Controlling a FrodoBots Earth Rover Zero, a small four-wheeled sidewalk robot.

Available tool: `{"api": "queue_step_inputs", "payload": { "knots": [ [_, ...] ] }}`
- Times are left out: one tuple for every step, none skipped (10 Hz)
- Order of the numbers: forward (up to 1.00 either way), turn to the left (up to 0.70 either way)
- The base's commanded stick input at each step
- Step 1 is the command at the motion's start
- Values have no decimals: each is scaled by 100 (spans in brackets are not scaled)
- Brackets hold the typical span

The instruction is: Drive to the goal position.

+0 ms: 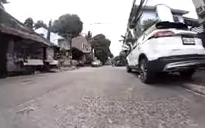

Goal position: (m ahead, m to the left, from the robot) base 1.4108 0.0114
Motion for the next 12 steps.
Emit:
{"api": "queue_step_inputs", "payload": {
  "knots": [
    [100, 0],
    [100, 0],
    [100, 0],
    [100, 0],
    [100, 0],
    [100, 0],
    [100, 0],
    [100, 0],
    [100, 0],
    [100, 0],
    [100, 0],
    [100, 0]
  ]
}}
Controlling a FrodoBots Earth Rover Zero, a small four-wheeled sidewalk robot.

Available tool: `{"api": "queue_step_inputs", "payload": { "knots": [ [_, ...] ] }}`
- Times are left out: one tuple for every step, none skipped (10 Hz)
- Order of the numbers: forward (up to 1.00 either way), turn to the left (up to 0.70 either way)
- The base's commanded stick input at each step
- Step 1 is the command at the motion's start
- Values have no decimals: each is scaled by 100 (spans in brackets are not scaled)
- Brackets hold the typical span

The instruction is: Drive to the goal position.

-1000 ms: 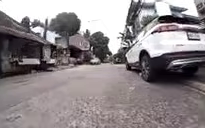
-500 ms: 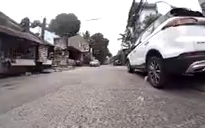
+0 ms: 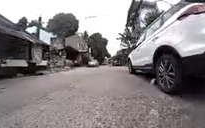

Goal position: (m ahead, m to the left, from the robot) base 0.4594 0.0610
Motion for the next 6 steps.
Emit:
{"api": "queue_step_inputs", "payload": {
  "knots": [
    [100, 0],
    [100, 0],
    [100, 0],
    [100, 0],
    [100, 0],
    [100, 0]
  ]
}}
